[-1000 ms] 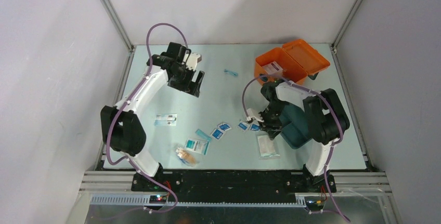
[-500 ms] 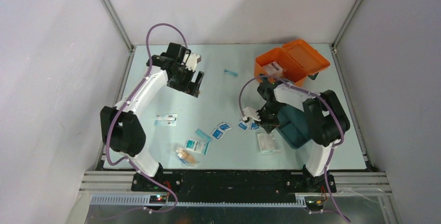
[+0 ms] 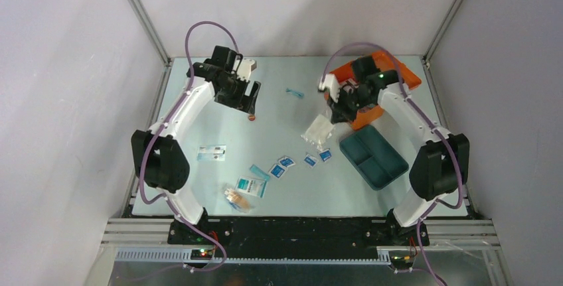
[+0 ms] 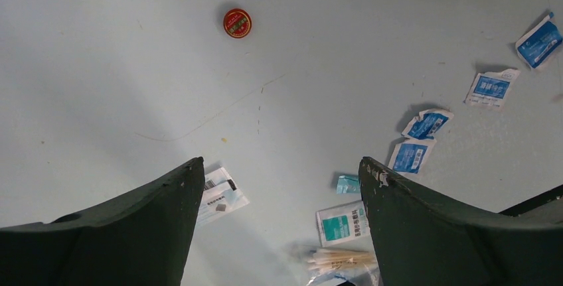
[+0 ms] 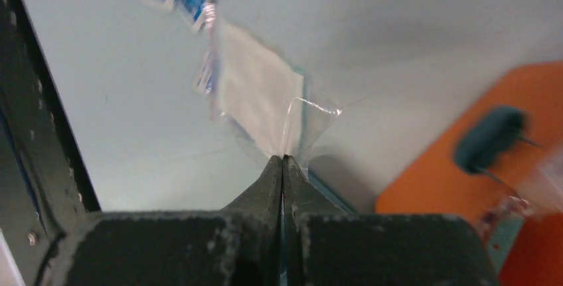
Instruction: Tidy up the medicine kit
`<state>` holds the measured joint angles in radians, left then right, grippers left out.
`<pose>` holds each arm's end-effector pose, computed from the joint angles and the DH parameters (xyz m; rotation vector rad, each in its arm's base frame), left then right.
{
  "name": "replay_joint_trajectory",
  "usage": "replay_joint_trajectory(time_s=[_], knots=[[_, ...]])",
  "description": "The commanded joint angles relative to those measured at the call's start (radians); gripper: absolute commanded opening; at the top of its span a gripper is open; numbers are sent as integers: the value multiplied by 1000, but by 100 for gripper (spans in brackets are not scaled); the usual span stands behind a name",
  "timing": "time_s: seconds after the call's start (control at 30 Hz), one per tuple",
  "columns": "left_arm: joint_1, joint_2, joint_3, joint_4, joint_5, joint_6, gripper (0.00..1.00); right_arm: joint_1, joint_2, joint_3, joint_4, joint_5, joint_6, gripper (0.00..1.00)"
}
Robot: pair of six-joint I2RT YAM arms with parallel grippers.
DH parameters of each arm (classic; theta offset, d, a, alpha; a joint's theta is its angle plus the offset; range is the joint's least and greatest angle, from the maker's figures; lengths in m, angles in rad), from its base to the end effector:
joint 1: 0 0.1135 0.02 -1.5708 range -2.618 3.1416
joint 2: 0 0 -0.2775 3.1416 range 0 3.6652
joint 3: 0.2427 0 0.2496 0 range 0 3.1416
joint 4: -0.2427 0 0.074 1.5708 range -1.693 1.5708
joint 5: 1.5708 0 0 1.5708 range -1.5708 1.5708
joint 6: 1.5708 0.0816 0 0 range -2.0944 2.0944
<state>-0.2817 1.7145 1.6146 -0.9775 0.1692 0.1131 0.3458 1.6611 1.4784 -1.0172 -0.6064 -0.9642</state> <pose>0.3611 -0.1188 0.2876 0.5754 2.5880 -0.2802 0.3091 0.1608 0.2734 -1.6686 1.9272 0.6131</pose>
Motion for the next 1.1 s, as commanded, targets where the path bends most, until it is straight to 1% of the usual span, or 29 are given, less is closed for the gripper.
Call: replay_joint_trajectory(time_s=[0.0,0.03,0.1,0.2,0.33,0.4,0.57,0.7,0.83,0.9,1.07], knots=[[14,19,57,12,27,-4,90,-96,-14,130,198,-78,398,0],[15,24,60,12,26,-5,90,-128,-9,147,232,-70,503,0],[15,25,65,11,26,-7,90,-167,27,200,301,-46,616,0],[14,21,60,11,17,-1,90,-212,70,285,355,-23,703,0],[15,9,41,11,0,5,90,-279,128,341,424,30,887,0],[15,4,34,11,-4,8,90,-315,149,356,443,59,939,0],[15,-4,33,10,-23,22,90,-328,202,421,391,95,867,0],[14,-4,32,9,-32,30,90,-336,221,418,378,111,831,0],[15,-3,24,6,-36,35,90,-365,249,407,324,71,712,0],[15,-4,19,5,-41,39,90,-366,267,407,294,78,627,0],[14,-14,1,5,-55,48,91,-367,342,452,231,102,513,0]])
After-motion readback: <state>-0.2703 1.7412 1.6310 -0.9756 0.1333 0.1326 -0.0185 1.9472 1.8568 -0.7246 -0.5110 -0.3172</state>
